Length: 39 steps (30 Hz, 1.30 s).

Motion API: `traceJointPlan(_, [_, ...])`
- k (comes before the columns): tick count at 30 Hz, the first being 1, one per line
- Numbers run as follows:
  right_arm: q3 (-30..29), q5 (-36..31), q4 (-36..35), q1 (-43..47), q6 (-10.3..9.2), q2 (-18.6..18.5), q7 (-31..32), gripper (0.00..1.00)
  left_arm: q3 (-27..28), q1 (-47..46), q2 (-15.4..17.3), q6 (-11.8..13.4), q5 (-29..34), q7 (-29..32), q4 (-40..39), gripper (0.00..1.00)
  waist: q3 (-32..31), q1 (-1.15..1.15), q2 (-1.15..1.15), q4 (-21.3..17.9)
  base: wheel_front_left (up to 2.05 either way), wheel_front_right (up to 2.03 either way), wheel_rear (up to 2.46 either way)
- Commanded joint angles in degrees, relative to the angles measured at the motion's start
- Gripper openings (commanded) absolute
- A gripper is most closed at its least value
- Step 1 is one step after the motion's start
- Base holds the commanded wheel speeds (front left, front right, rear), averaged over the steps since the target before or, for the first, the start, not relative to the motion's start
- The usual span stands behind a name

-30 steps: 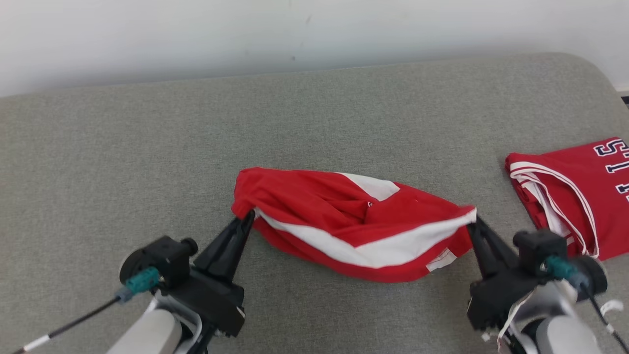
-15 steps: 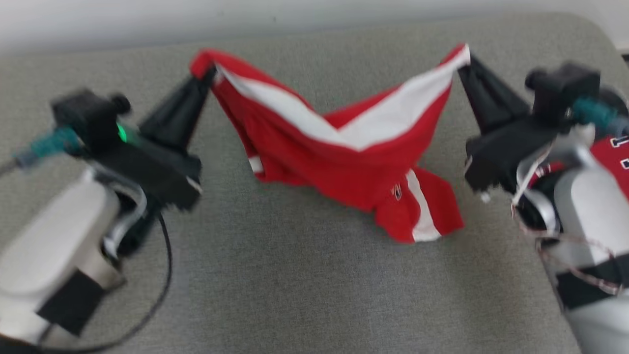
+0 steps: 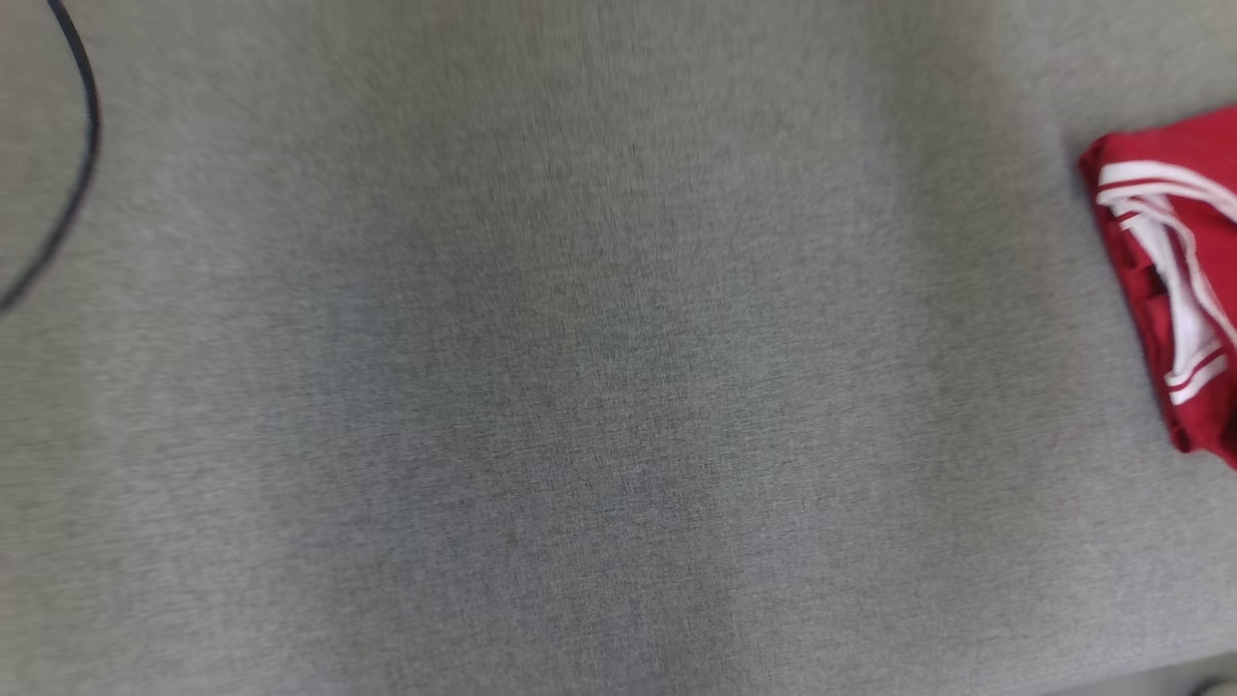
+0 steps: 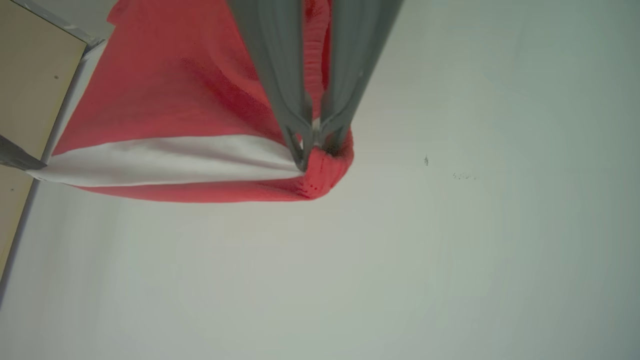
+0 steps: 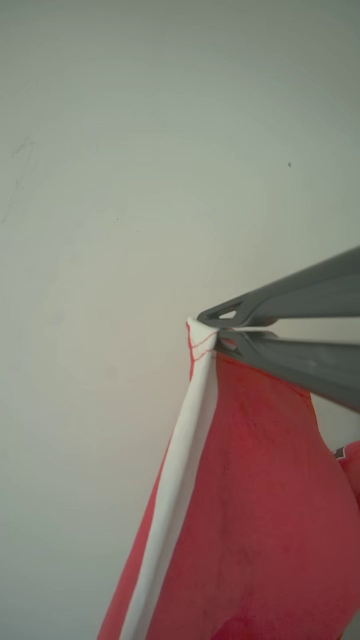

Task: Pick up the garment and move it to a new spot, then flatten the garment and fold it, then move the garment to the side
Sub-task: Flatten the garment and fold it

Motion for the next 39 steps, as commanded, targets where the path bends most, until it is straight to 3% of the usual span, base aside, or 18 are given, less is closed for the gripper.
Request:
traceJointPlan(1, [-1.56,-1.02,1.45,-2.63,-0.16,0.18,-1.80,0.00,0.94,-2.07,-0.62,0.77,-0.15,-0.87,0.34,0.00,7.98,-0.02,-0.01,-1.41,0.00,0.00,0.00])
traceJointPlan(9, [-4.56,-5.28,8.84,-9.67,-0.16,1.71,-7.51,0.00,1.40,-6.08,-2.30,0.65,1.25,-3.66,1.45,0.00,11.93,-0.02,-0.01,-0.58,0.00,0.00,0.00])
traceJointPlan(14, [-1.73,-5.45,13.54,-6.61,-0.16,2.30,-9.45,0.00,-0.18,-1.93,-3.60,-0.70,0.76,-5.23,3.38,0.00,12.83,-0.02,-0.01,0.03,0.00,0.00,0.00])
traceJointPlan(21, [2.59,-3.66,14.99,-1.11,-0.16,0.79,-12.23,0.00,-1.28,5.68,-2.76,-2.49,-1.22,-6.51,2.61,0.00,9.23,-0.02,-0.01,0.78,0.00,0.00,0.00])
traceJointPlan(28, [4.71,0.27,11.17,7.05,-0.16,-2.13,-10.59,0.00,-3.18,16.05,-1.13,-3.26,-4.21,-7.02,-1.92,0.00,1.19,-0.02,-0.01,2.39,0.00,0.00,0.00])
traceJointPlan(39, [4.34,6.59,-7.11,31.71,-0.16,-8.14,5.33,0.00,-8.53,38.23,1.18,-2.88,-8.95,-6.99,-8.27,0.00,-12.35,-0.02,-0.01,3.33,0.00,0.00,0.00])
